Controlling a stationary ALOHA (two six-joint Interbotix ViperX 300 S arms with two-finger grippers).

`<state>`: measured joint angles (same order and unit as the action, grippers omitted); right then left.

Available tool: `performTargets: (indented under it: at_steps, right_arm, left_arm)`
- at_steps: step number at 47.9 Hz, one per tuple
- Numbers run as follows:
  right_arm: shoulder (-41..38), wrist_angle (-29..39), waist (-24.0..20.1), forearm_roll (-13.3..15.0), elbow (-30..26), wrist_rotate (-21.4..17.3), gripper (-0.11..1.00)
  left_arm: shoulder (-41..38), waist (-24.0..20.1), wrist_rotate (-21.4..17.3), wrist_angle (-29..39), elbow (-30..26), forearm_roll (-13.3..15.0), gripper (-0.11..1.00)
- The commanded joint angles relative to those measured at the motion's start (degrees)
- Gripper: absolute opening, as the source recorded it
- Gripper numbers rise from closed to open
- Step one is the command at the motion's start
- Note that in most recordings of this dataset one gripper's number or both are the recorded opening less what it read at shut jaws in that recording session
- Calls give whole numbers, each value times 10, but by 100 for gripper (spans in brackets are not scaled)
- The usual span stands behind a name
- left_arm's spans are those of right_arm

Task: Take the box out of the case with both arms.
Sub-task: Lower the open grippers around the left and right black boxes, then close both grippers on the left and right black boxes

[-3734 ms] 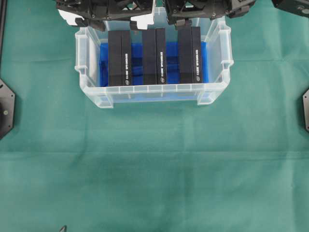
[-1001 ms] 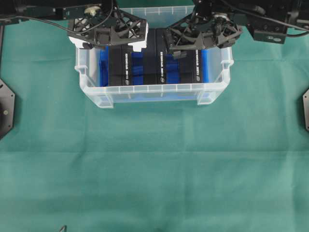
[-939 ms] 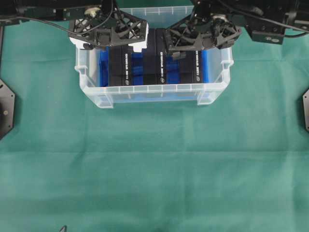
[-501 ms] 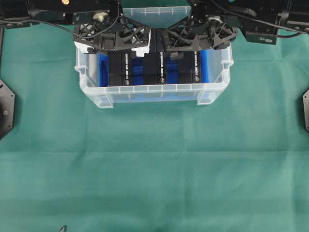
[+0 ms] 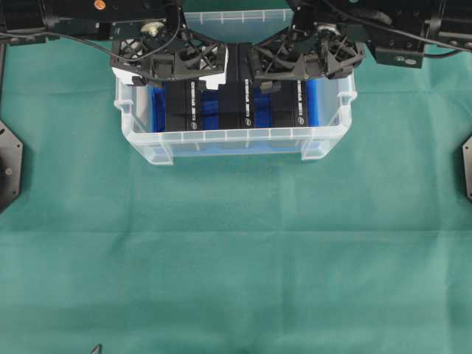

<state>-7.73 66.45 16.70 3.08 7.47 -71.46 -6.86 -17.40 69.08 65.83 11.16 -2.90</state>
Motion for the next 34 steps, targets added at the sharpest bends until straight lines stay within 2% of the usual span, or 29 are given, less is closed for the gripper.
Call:
performTargets:
  at_steps: [1, 34]
  right_arm:
    - [6, 10, 3, 1, 1, -3, 94]
    - [-11, 10, 4, -8, 3, -3, 94]
  left_arm:
    - [6, -1, 0, 1, 1, 1, 91]
    - [1, 1, -1, -2, 2, 1, 91]
